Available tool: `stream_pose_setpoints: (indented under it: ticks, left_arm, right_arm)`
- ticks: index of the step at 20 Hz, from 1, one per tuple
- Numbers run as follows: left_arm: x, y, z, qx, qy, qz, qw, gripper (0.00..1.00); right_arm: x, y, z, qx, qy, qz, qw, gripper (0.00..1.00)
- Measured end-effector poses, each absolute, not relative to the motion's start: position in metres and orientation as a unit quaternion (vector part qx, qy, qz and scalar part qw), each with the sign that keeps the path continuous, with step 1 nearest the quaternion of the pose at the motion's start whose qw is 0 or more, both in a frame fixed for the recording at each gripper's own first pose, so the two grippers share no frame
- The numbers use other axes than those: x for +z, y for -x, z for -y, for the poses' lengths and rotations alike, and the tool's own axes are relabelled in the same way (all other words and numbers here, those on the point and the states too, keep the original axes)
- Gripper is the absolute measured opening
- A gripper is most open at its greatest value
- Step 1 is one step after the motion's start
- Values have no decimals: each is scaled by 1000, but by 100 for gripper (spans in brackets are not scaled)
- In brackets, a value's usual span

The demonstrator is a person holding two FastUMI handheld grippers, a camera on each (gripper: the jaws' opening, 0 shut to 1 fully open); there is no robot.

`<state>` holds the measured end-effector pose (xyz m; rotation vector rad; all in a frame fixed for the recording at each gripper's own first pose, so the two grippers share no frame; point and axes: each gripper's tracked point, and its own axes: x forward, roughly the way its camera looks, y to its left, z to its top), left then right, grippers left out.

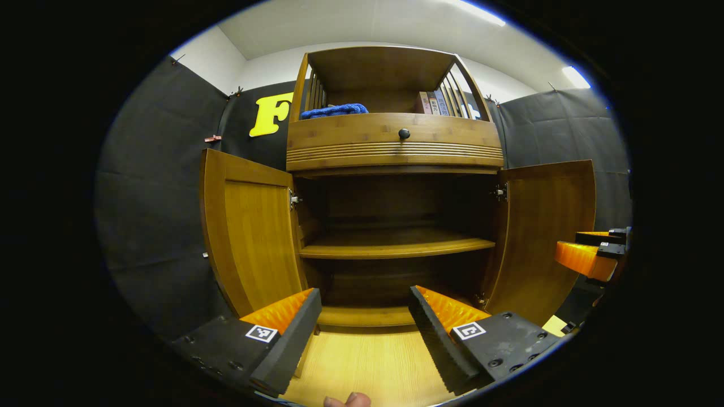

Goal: Open the right door of the double-door shoe cabinet with the right hand, and open the left door with the left hand.

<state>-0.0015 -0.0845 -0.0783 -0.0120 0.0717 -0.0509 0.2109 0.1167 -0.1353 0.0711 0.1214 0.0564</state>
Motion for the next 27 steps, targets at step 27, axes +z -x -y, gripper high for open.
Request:
stream_pose_setpoints:
  ticks: [27]
  left_arm:
    - [-85,5,82,-34,2,-36,999,97]
  right_arm:
    - [-132,-210,-124,43,-25,-61,997,97]
